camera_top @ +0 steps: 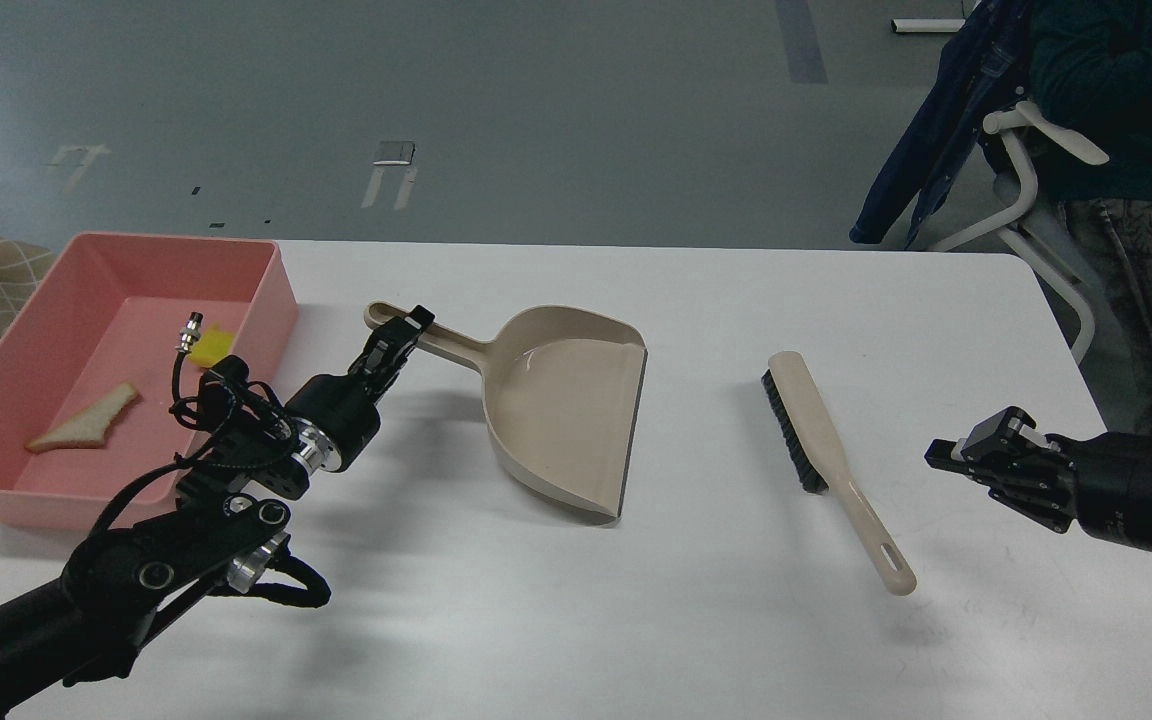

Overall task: Sweep and dump garbage into bin
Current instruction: 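Lower the empty dustpan back onto the table with the left gripper, then release the dustpan handle and withdraw the left gripper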

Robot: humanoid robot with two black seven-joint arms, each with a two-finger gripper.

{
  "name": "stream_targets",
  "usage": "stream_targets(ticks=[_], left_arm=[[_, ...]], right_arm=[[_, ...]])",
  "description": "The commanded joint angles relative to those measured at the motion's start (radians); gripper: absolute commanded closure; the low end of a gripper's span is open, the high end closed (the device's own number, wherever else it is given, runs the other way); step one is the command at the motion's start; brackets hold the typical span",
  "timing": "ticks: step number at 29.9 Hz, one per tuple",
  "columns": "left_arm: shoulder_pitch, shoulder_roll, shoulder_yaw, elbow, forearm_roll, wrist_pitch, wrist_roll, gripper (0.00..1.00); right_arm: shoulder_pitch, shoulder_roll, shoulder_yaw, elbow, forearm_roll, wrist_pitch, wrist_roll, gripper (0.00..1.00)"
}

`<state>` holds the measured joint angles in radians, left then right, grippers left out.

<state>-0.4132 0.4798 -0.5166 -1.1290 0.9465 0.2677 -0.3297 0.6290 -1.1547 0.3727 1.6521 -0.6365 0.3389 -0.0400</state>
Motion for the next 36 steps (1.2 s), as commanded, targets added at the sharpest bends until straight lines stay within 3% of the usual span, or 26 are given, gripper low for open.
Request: stream_targets(ticks=[1,2,4,7,9,19,24,36], left_arm=[[0.001,0.003,-0.003,0.000,-0.006,-0.001,0.001,0.94],[0.001,0.003,-0.005,0.000,-0.008,-0.001,0.001,0.85],[0.001,0.002,-0.008,0.002,-0.009,-0.001,0.001,0.44],[0.001,0.000,-0.010,0.002,-0.011,0.001,0.000,0.13],[0.001,0.005,-0.010,0.002,-0.011,-0.001,0.000,0.03],[-0.002,0.033,-0.007,-0.011,-0.011,-0.034,0.003,0.02],[-0.004,0.094,-0.002,-0.014,-0.008,-0.120,0.003,0.02],[0.004,0.180,0.024,-0.029,0.005,-0.220,0.001,0.02]], right_arm=[[0.000,0.001,0.000,0.001,0.000,0.000,0.000,1.00],[0.000,0.001,0.000,0.001,0.000,0.000,0.000,1.00],[0.000,0.001,0.000,0.001,0.000,0.000,0.000,1.00],[0.000,0.003,0.000,0.001,0.000,-0.001,0.000,1.00],[0.000,0.003,0.002,0.000,0.000,-0.001,0.000,1.00],[0.000,0.006,0.003,0.000,0.001,-0.006,0.000,0.92],[0.000,0.009,0.005,0.000,0.001,-0.006,0.000,0.71],[0.000,0.013,0.012,0.001,0.003,-0.006,0.000,0.46]])
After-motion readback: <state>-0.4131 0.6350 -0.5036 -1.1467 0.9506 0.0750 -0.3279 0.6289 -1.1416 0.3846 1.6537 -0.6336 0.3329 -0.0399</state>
